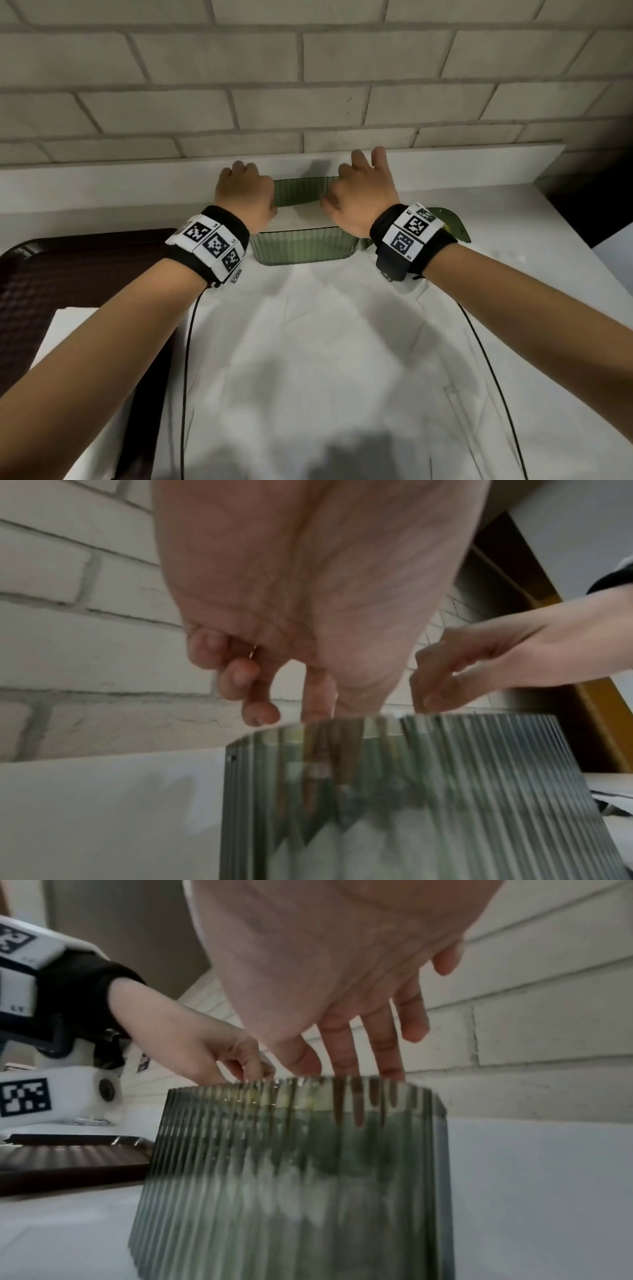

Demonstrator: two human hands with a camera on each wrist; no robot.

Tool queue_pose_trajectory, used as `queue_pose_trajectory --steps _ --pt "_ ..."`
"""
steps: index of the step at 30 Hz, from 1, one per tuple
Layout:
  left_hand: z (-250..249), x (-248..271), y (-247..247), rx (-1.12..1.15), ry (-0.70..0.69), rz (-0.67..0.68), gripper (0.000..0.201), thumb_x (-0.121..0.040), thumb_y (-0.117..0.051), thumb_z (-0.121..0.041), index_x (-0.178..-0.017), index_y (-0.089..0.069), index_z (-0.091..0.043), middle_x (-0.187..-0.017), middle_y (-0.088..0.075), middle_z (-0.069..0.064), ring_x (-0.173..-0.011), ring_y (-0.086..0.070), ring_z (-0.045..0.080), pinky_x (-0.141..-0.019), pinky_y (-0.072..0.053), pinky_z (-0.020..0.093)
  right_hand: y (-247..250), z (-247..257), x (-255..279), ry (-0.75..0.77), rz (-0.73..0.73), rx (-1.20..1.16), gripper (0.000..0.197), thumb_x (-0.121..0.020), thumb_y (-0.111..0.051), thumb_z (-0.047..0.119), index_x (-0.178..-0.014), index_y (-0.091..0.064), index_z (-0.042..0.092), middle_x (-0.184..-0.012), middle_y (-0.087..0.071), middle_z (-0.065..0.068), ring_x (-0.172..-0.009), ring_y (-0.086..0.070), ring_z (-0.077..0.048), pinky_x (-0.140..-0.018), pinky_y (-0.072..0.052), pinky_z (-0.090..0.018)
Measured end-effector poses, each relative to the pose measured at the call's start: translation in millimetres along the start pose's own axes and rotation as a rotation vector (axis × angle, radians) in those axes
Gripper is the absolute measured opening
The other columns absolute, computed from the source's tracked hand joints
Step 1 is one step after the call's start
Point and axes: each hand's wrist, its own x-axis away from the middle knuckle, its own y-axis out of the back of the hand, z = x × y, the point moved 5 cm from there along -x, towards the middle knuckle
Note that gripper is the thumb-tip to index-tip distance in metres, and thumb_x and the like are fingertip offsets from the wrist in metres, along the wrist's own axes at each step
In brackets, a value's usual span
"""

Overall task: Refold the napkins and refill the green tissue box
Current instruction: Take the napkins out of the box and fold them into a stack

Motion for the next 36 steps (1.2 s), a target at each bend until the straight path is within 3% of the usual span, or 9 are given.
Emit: queue_pose_trajectory --steps 2,5,8,12,18,22,26,30,36 --pt "-6 2 0 0.188 -0.057 0.062 0.035 -0.094 -0.049 -0.026 -0.07 -0.06 -0.003 -0.081 -0.059 0.018 -0.089 -0.056 0.035 -0.074 -0.041 0.036 3 4 -3 0.072 -0.023 -0.026 0.057 -0.098 -0.024 0.039 -0.079 -0.071 0.013 -0.089 -0.066 -0.006 -0.102 -0.05 -0.028 -0.1 -0.013 -0.045" --pt "-20 4 -9 0.314 -0.063 0.288 0.052 -0.099 -0.037 -0.033 -0.057 -0.05 -0.005 -0.06 -0.049 0.016 -0.055 -0.048 0.026 -0.057 -0.037 0.032 -15 10 -14 0.114 0.239 -0.18 0.069 -0.101 -0.013 0.045 -0.066 -0.062 0.012 -0.071 -0.063 -0.003 -0.087 -0.058 -0.018 -0.112 -0.012 -0.044" --pt "-26 8 -18 0.263 -0.038 0.409 0.052 -0.102 -0.03 -0.032 -0.081 -0.058 0.006 -0.077 -0.046 0.033 -0.057 -0.045 0.023 -0.051 -0.028 0.03 -36 12 -11 0.075 0.5 -0.227 0.082 -0.098 -0.002 0.055 -0.082 -0.068 0.01 -0.062 -0.06 0.0 -0.084 -0.06 -0.013 -0.117 0.006 -0.052" --pt "-27 15 -13 0.239 -0.079 0.315 0.051 -0.102 -0.029 -0.032 -0.061 -0.047 -0.007 -0.059 -0.041 0.013 -0.053 -0.04 0.021 -0.053 -0.03 0.03 -27 9 -3 0.07 0.342 -0.243 0.079 -0.097 -0.005 0.059 -0.062 -0.059 0.012 -0.057 -0.058 0.001 -0.075 -0.06 -0.014 -0.116 0.002 -0.055" --pt "-45 63 10 0.167 -0.214 -0.219 0.017 -0.09 -0.054 -0.019 -0.091 -0.065 -0.006 -0.096 -0.058 0.011 -0.089 -0.055 0.032 -0.079 -0.039 0.04 30 0 36 0.165 -0.176 -0.435 0.029 -0.086 -0.053 0.046 -0.07 -0.061 0.023 -0.072 -0.06 0.01 -0.069 -0.053 -0.012 -0.09 -0.03 -0.034" --pt "-67 105 -12 0.346 -0.227 -0.14 0.029 -0.084 -0.063 -0.008 -0.113 -0.061 -0.008 -0.121 -0.048 0.011 -0.087 -0.06 0.031 -0.078 -0.049 0.038 11 20 84 0.331 0.212 -0.481 0.009 -0.076 -0.067 0.035 -0.078 -0.069 0.026 -0.07 -0.064 0.011 -0.064 -0.057 -0.008 -0.069 -0.048 -0.026" --pt "-83 122 -39 0.484 -0.228 0.038 0.022 -0.086 -0.068 -0.018 -0.106 -0.065 -0.013 -0.114 -0.05 0.004 -0.095 -0.061 0.024 -0.083 -0.05 0.034 -42 19 122 0.293 0.572 -0.295 0.04 -0.074 -0.074 0.035 -0.112 -0.062 0.031 -0.107 -0.056 0.012 -0.099 -0.053 -0.016 -0.086 -0.044 -0.031" --pt "-97 126 -64 0.297 -0.196 0.278 0.055 -0.084 -0.068 -0.045 -0.125 -0.055 -0.011 -0.116 -0.052 0.006 -0.109 -0.051 0.026 -0.091 -0.044 0.036 -51 18 132 0.313 0.604 -0.21 0.056 -0.071 -0.079 0.04 -0.119 -0.053 0.026 -0.121 -0.046 0.006 -0.111 -0.044 -0.018 -0.094 -0.037 -0.035" --pt "-98 124 -73 0.272 -0.123 0.334 0.062 -0.077 -0.073 -0.047 -0.123 -0.05 -0.012 -0.121 -0.048 0.006 -0.115 -0.042 0.026 -0.093 -0.039 0.036 -43 10 131 0.306 0.54 -0.251 0.029 -0.075 -0.074 0.044 -0.098 -0.064 0.028 -0.108 -0.057 0.008 -0.107 -0.047 -0.017 -0.094 -0.033 -0.033"
